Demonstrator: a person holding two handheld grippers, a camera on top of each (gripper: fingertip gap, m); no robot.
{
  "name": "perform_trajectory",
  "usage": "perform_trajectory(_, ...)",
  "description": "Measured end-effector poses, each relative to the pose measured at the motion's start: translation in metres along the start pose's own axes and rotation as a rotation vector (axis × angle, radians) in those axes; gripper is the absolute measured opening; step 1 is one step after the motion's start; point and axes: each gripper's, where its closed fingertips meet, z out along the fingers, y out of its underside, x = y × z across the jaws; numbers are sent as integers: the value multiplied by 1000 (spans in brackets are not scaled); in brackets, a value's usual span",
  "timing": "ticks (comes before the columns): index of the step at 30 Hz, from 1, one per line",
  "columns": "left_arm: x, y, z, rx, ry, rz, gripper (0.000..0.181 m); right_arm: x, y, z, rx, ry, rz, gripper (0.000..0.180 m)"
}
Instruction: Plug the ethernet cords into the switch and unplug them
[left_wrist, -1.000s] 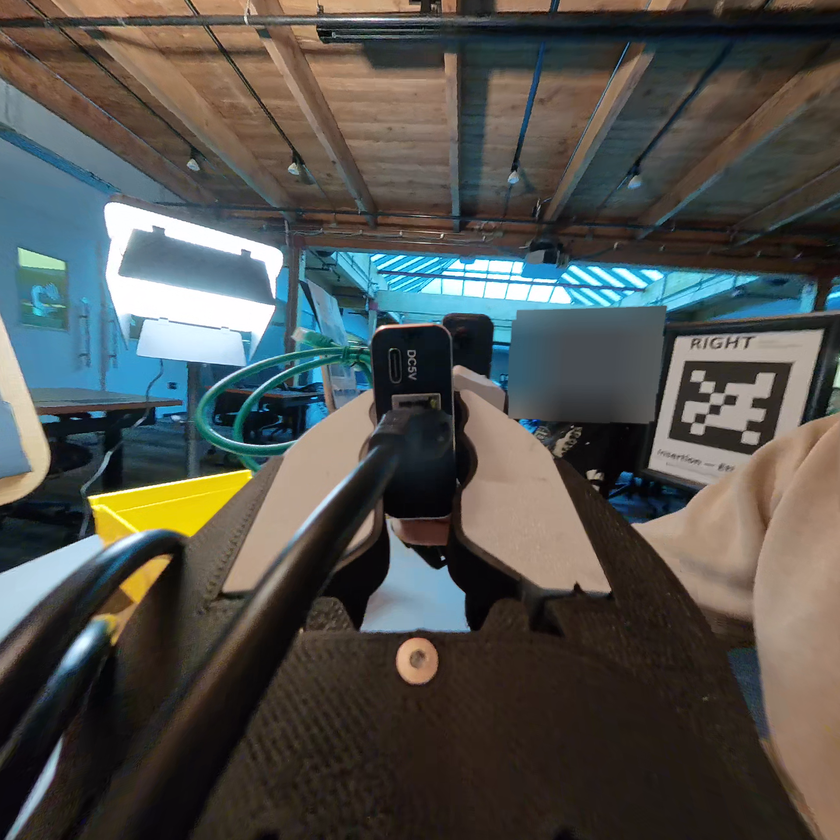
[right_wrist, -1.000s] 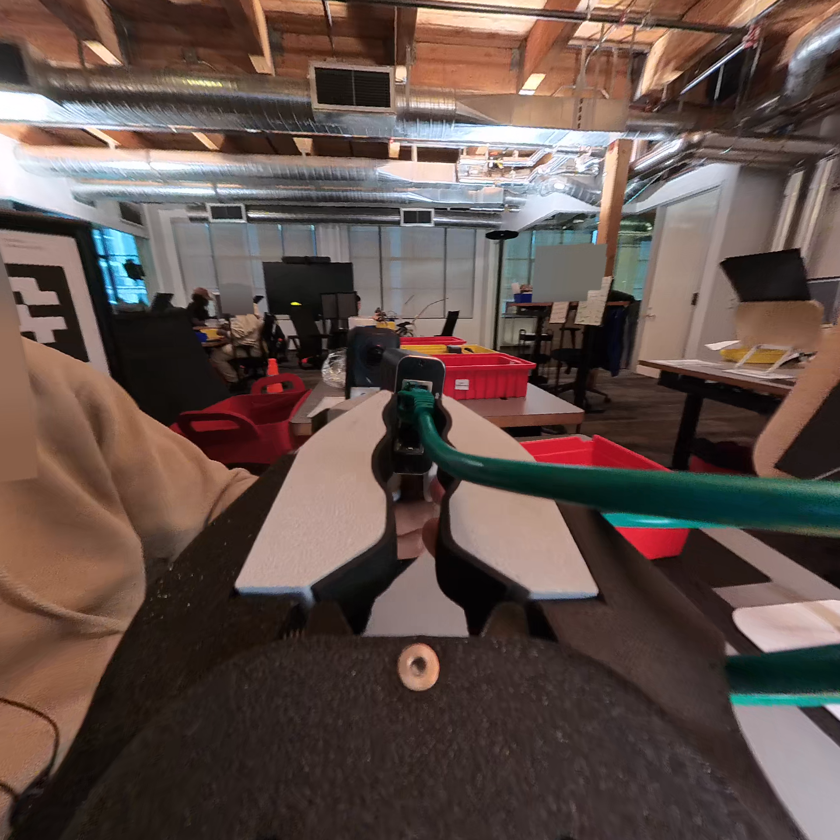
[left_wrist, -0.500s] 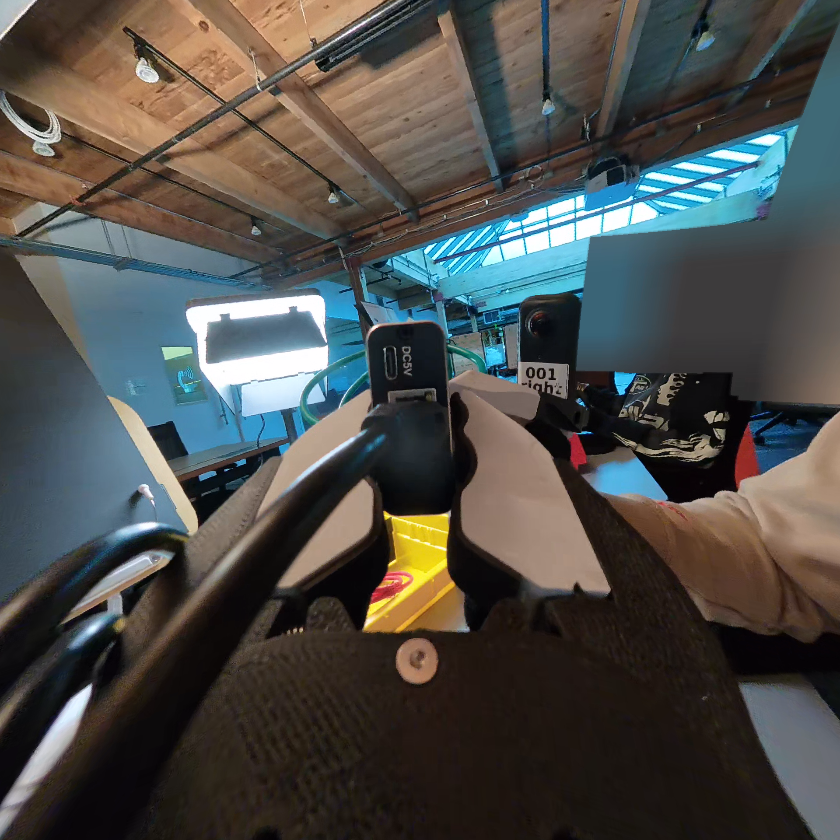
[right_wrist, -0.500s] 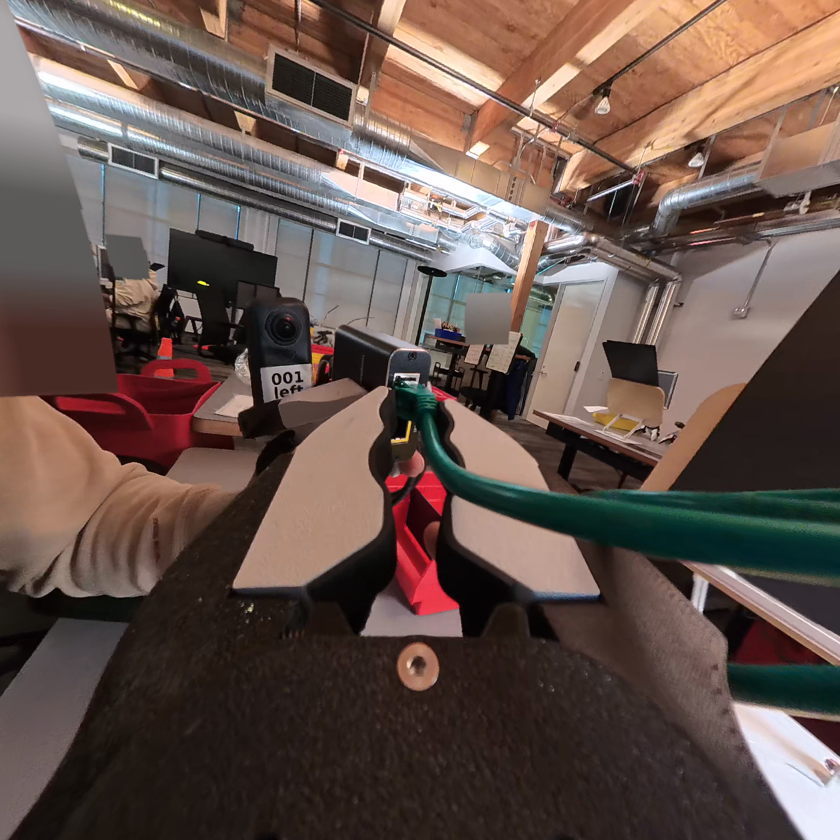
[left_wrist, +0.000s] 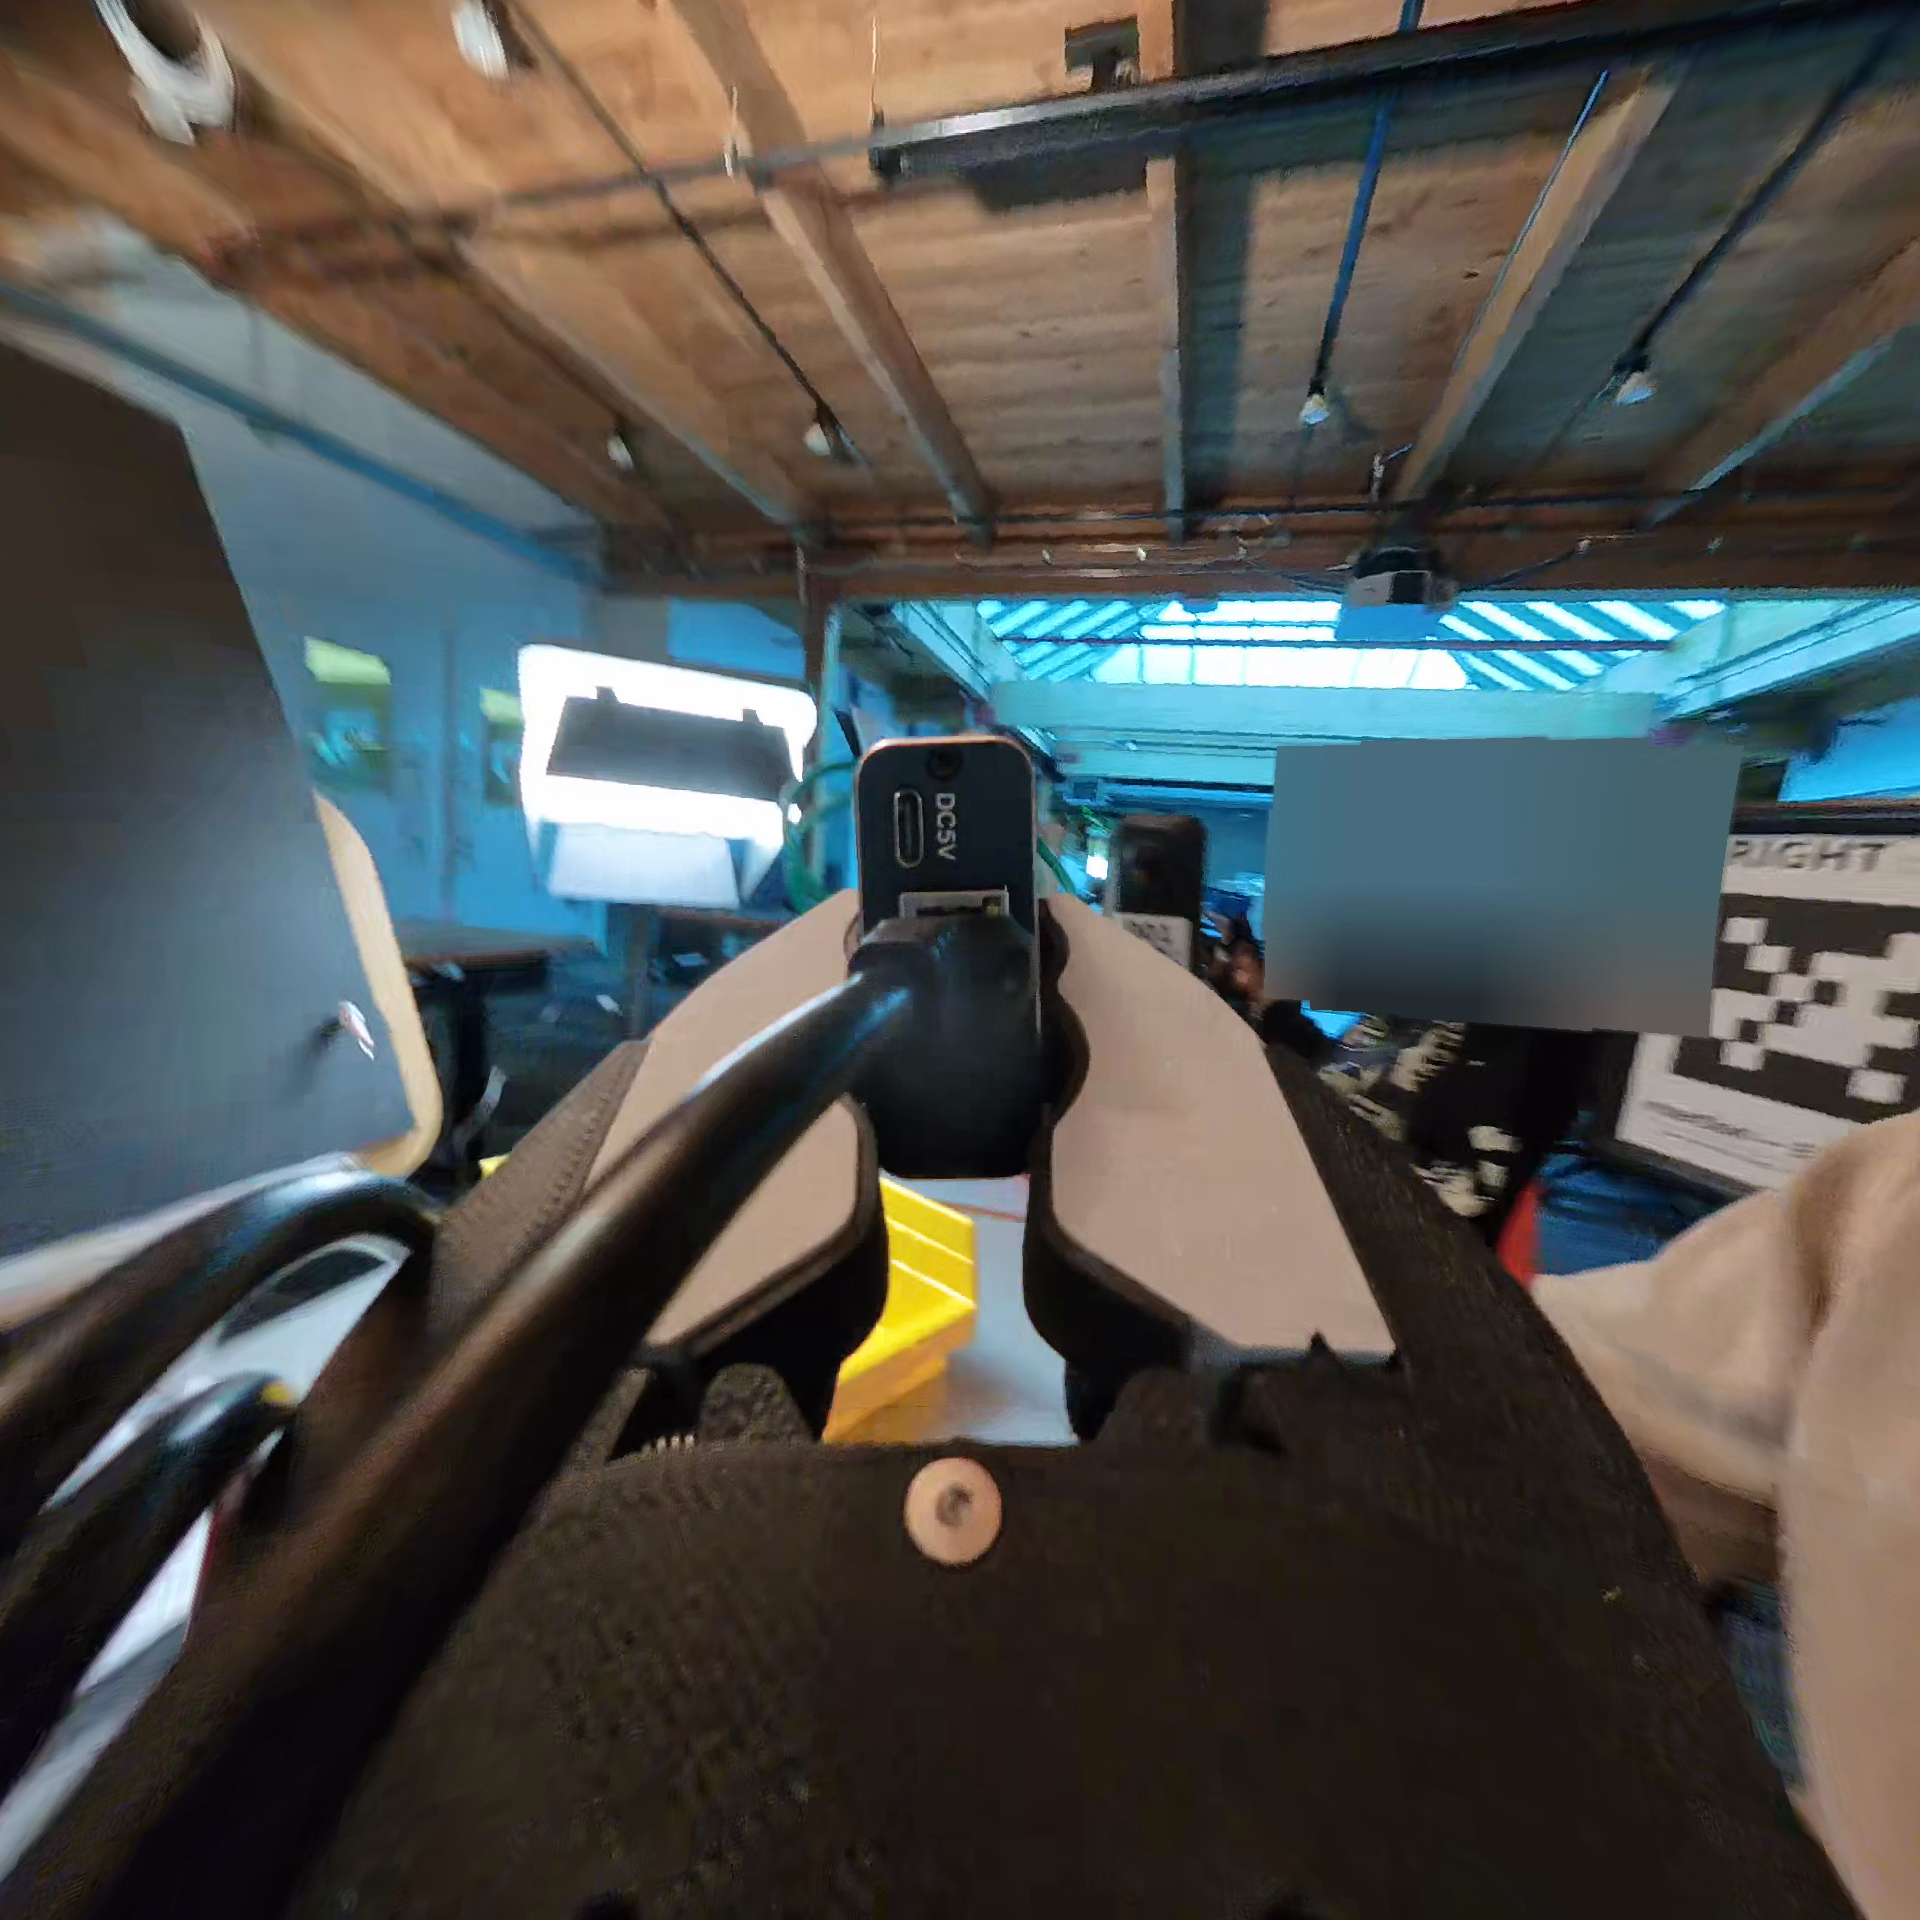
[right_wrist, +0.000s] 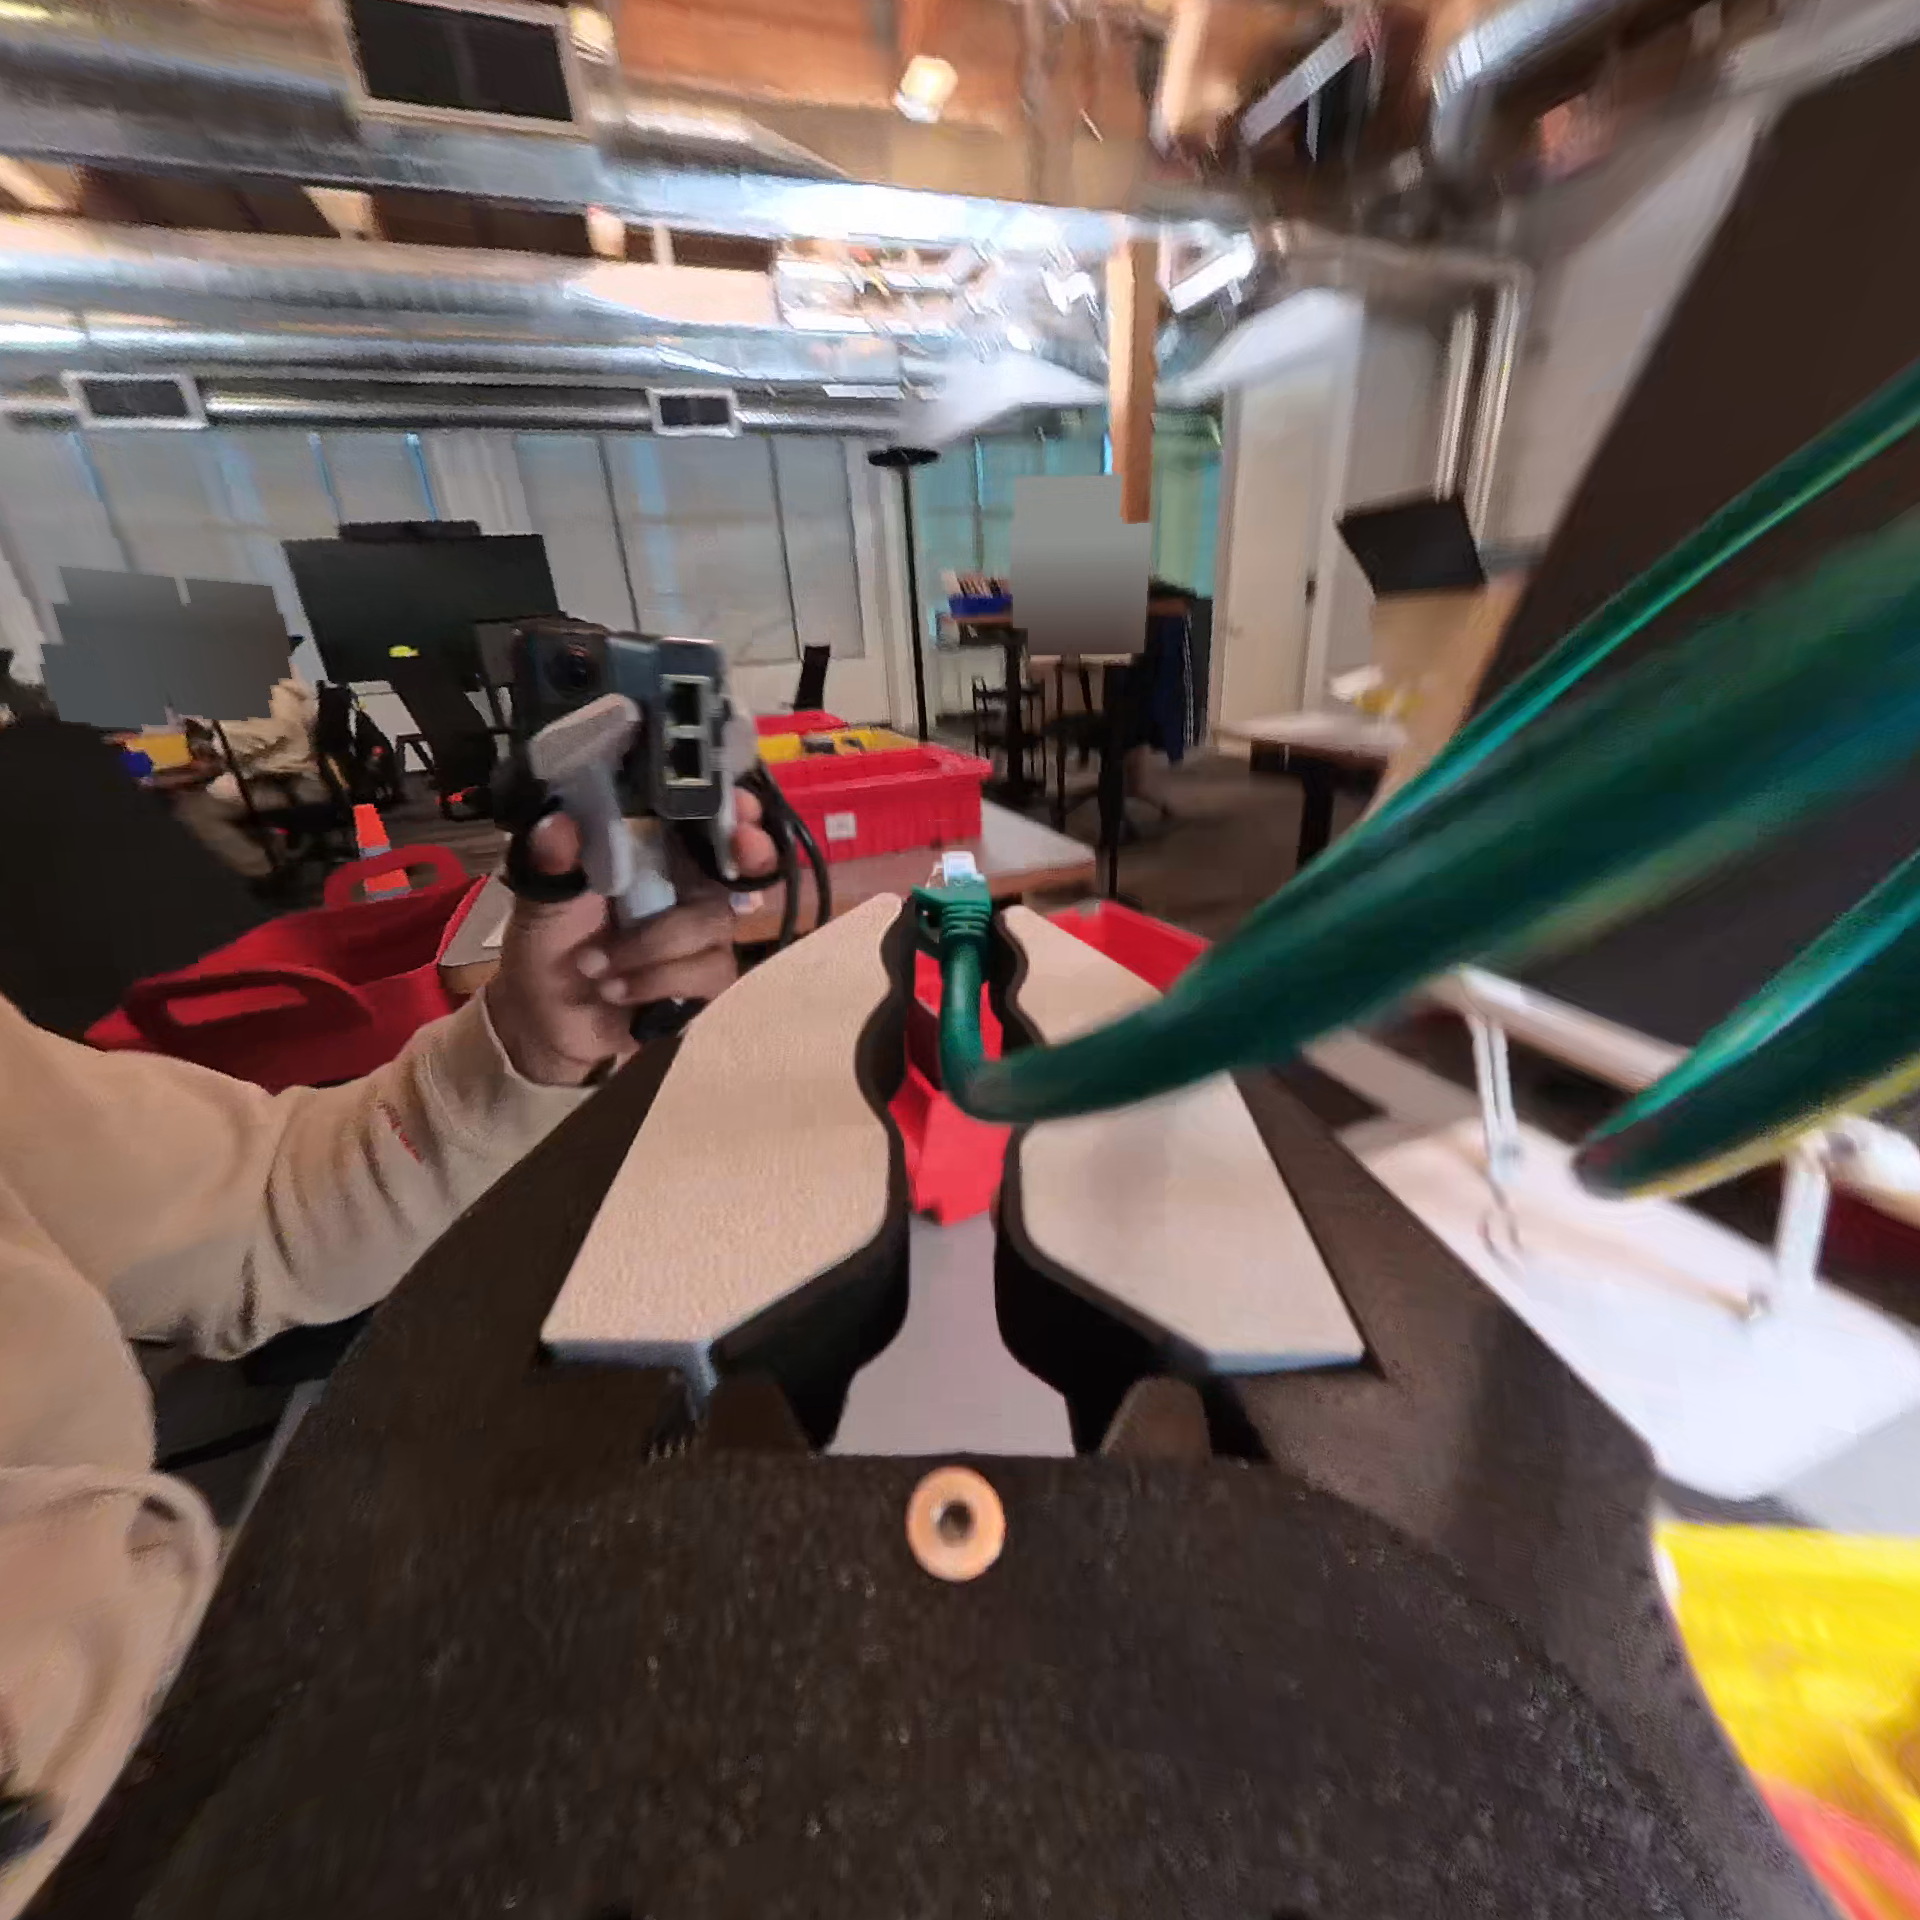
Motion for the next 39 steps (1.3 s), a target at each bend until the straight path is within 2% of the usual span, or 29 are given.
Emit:
perform_trajectory(2, -8, 10, 1, -39, 7, -74, 27, 34, 8, -22, -59, 60, 127, 12)
perform_trajectory(5, -13, 23, 4, -70, 15, -128, 27, 78, 44, -52, -257, 170, 218, 13)
perform_trajectory(7, -12, 28, 5, -89, 24, -124, 27, 91, 77, -73, -431, 175, 278, 14)
perform_trajectory(11, -13, 35, 6, -126, 7, -72, 27, 93, 123, -100, -662, 112, 322, 15)
perform_trajectory(14, -13, 42, 8, -146, 20, -89, 27, 82, 141, -105, -784, 58, 282, 15)
perform_trajectory(17, -12, 48, 9, -165, 25, -101, 27, 82, 150, -110, -860, 79, 274, 15)
perform_trajectory(19, -12, 51, 10, -177, 27, -103, 27, 93, 168, -129, -1011, 173, 231, 15)
perform_trajectory(24, -11, 55, 11, -194, 24, -88, 26, 126, 175, -151, -1176, 447, 106, 15)
perform_trajectory(29, -11, 61, 12, -209, 25, -99, 27, 137, 201, -174, -1462, 560, -27, 15)
perform_trajectory(35, -6, 65, 15, -231, 37, -98, 26, 154, 204, -174, -1529, 659, -170, 16)
perform_trajectory(39, -5, 67, 16, -237, 39, -94, 27, 148, 192, -162, -1404, 611, -135, 21)
